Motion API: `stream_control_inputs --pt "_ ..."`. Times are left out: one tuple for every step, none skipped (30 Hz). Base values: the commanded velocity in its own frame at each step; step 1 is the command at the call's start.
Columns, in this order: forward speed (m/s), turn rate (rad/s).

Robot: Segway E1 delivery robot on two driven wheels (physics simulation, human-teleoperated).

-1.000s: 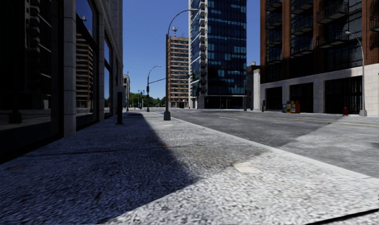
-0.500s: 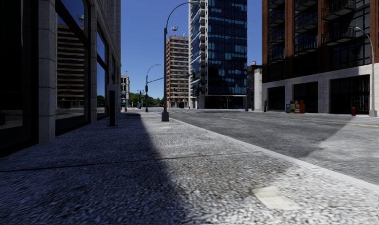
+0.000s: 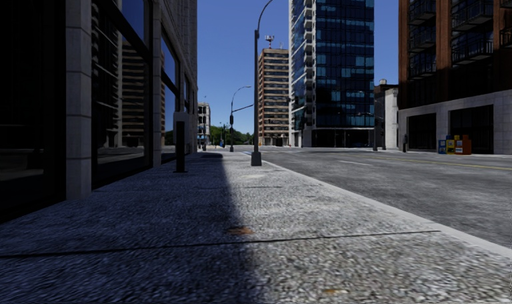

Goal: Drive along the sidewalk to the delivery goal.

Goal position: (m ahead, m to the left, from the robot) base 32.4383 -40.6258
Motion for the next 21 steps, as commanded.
stream_control_inputs --pt "1.63 0.00" --pt "1.63 0.00" --pt "1.63 0.00" --pt "1.63 0.00" --pt "1.70 0.00" --pt "1.73 0.00" --pt "1.74 0.00" --pt "1.75 0.00" --pt "1.76 0.00" --pt "1.76 0.00" --pt "1.76 0.00" --pt "1.77 0.00" --pt "1.78 0.00" --pt "1.78 0.06" --pt "1.78 0.25" --pt "1.79 0.36" --pt "1.79 0.44" --pt "1.79 0.47" --pt "1.79 0.47" --pt "1.79 0.35" --pt "1.79 0.10"
